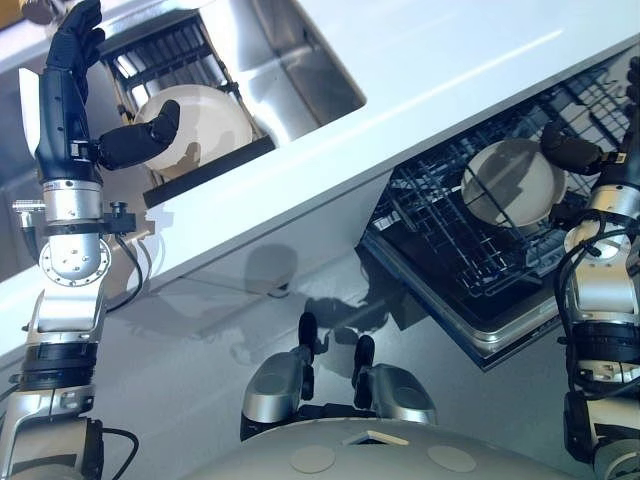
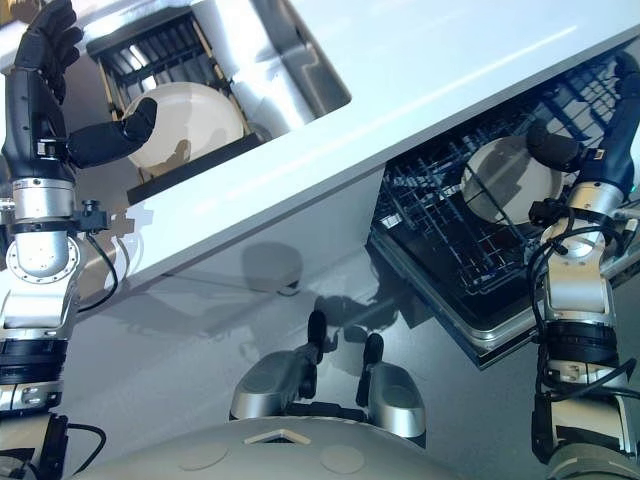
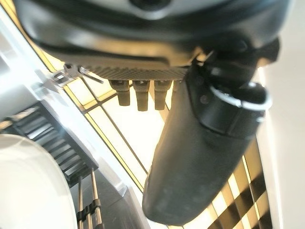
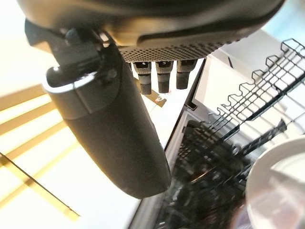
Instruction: Pick up plates and place into dishwasher.
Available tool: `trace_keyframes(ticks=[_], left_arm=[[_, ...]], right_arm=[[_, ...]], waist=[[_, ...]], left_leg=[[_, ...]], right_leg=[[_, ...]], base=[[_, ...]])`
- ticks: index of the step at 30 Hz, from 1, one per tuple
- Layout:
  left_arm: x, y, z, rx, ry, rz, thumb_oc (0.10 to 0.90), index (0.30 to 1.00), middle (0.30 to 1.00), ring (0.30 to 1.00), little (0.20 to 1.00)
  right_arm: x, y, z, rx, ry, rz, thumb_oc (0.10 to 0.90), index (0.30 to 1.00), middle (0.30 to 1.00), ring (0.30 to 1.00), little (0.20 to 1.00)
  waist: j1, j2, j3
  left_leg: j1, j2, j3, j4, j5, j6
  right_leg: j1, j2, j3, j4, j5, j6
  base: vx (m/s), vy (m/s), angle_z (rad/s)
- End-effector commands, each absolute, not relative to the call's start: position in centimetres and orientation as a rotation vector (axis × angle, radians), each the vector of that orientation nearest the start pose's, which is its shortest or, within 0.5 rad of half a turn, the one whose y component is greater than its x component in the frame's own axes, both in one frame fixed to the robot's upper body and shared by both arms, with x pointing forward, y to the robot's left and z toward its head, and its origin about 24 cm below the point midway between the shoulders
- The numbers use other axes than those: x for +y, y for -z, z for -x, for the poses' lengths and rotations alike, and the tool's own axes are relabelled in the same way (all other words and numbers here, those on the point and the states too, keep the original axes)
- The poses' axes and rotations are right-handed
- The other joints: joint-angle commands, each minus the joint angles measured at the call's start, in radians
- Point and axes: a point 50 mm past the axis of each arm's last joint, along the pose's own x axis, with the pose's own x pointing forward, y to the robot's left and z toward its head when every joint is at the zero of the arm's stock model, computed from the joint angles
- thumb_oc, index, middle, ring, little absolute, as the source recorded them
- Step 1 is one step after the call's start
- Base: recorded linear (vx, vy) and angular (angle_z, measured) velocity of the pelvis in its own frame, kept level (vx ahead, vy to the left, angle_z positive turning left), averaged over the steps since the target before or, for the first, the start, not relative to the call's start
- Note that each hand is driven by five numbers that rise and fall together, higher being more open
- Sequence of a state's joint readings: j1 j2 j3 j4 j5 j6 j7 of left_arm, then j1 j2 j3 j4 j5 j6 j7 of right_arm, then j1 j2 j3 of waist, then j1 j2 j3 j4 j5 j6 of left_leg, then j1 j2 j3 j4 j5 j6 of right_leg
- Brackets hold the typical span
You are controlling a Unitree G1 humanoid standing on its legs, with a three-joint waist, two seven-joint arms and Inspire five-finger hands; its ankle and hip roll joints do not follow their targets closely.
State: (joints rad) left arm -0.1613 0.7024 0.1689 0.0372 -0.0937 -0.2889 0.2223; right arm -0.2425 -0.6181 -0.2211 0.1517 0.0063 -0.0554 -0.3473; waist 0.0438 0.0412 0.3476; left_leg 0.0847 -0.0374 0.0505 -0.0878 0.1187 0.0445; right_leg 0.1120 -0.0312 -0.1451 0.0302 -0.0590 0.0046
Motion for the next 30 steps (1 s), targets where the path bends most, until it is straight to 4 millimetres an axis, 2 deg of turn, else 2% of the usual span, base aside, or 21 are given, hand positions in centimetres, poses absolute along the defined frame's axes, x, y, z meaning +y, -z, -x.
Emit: trace_keyframes(ticks=[1, 5, 10, 15, 22, 30], left_arm=[[31.7, -19.5, -26.5, -0.52, -0.369, -0.699, 0.8, 0.9, 0.9, 0.9, 0.9], [34.4, -18.6, -26.9, -0.322, -0.404, -0.897, 0.8, 0.9, 0.9, 0.9, 0.9], [37.3, -18.3, -26.7, -0.165, -0.433, -0.994, 0.8, 0.9, 0.9, 0.9, 0.9], [39.0, -18.1, -26.7, -0.036, -0.445, -1.039, 0.8, 0.9, 0.9, 0.9, 0.9], [40.1, -17.2, -27.1, 0.1, -0.452, -1.061, 0.8, 0.9, 0.9, 0.9, 0.9], [40.9, -17.8, -27.6, 0.163, -0.442, -1.064, 0.8, 0.9, 0.9, 0.9, 0.9]], right_arm=[[-29.2, -18.6, -26.9, -0.532, 0.314, 0.494, 0.8, 0.9, 0.9, 0.9, 0.9], [-26.8, -16.1, -26.8, -0.391, -0.137, 0.2, 0.8, 0.9, 0.9, 0.9, 0.9], [-25.0, -13.4, -26.4, -0.283, -0.399, -0.041, 0.8, 0.9, 0.9, 0.9, 0.9], [-24.1, -12.8, -26.1, -0.304, -0.448, -0.102, 0.8, 0.9, 0.9, 0.9, 0.9], [-22.6, -11.8, -25.8, -0.271, -0.507, -0.151, 0.8, 0.9, 0.9, 0.9, 0.9], [-20.5, -8.5, -24.9, -0.024, -0.72, -0.133, 0.8, 0.9, 0.9, 0.9, 0.9]], waist=[[-0.042, 0.015, -0.231], [-0.074, 0.018, -0.243], [-0.097, 0.021, -0.249], [-0.112, 0.027, -0.243], [-0.129, 0.03, -0.229], [-0.135, 0.023, -0.215]], left_leg=[[0.04, -0.027, 0.021, 0.073, -0.191, -0.02], [0.056, -0.037, 0.052, 0.062, -0.196, -0.004], [0.06, -0.049, 0.085, 0.053, -0.2, 0.012], [0.059, -0.058, 0.111, 0.055, -0.207, 0.025], [0.051, -0.065, 0.136, 0.063, -0.213, 0.039], [0.036, -0.071, 0.154, 0.083, -0.221, 0.045]], right_leg=[[-0.027, -0.014, -0.02, 0.052, -0.051, 0.069], [-0.037, -0.025, 0.003, 0.066, -0.037, 0.088], [-0.06, -0.038, 0.023, 0.083, -0.01, 0.113], [-0.083, -0.047, 0.039, 0.096, 0.01, 0.13], [-0.118, -0.056, 0.059, 0.134, 0.021, 0.143], [-0.144, -0.065, 0.063, 0.146, 0.022, 0.149]], base=[[-0.05, 0.147, -0.22], [-0.05, 0.179, -0.24], [-0.03, 0.166, -0.23], [-0.03, 0.146, -0.18], [-0.01, 0.124, -0.19], [0.02, 0.081, -0.09]])
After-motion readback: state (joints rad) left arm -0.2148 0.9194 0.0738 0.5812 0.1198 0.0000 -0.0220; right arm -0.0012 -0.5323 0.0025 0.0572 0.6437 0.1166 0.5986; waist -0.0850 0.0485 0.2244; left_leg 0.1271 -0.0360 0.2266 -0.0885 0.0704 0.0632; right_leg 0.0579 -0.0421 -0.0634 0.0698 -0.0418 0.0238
